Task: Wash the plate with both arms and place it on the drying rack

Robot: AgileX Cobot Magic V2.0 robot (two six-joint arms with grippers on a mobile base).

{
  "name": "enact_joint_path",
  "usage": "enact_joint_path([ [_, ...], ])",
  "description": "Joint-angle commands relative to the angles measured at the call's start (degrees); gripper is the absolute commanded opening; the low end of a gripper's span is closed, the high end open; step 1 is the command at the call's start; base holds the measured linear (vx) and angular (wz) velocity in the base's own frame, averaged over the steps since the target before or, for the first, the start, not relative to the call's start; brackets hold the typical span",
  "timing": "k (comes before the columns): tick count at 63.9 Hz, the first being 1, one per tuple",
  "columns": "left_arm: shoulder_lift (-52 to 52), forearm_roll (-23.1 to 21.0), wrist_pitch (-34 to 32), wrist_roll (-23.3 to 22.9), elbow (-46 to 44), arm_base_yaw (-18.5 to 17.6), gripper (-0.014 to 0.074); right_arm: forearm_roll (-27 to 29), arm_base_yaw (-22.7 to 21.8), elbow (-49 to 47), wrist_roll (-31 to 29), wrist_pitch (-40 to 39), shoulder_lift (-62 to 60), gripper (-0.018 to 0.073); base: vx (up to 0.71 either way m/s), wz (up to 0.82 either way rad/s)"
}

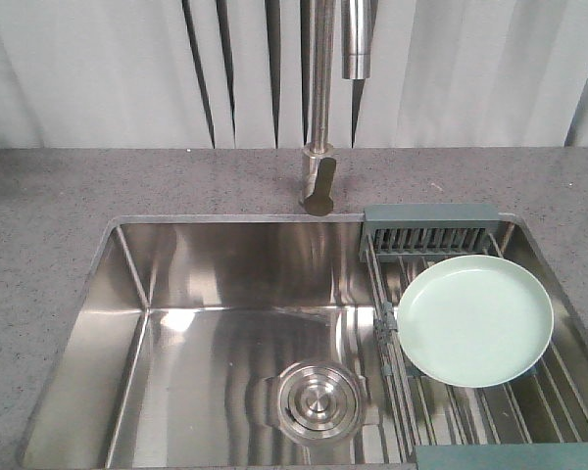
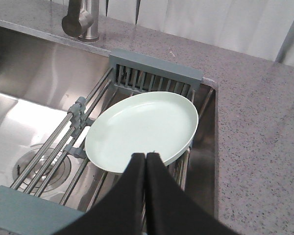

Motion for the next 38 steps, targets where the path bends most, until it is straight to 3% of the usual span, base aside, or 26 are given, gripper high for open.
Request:
enact_joint_path([
  [1, -0.9, 0.1, -11.9, -0.6, 1.3, 2.7, -0.0006, -0.4, -0.2, -1.5, -0.2, -4.2, 0.5, -0.0002, 0.0, 0.0],
  [9, -0.9, 0.0, -16.5, -0.7, 1.3, 4.5, -0.0006, -0.4, -0.2, -1.5, -0.2, -4.2, 0.5, -0.0002, 0.0, 0.0],
  [38, -0.9, -1.4, -9.9, -1.0, 1.3, 4.7, -0.0006, -0.4, -0.2, -1.5, -0.2, -4.2, 0.5, -0.0002, 0.0, 0.0],
])
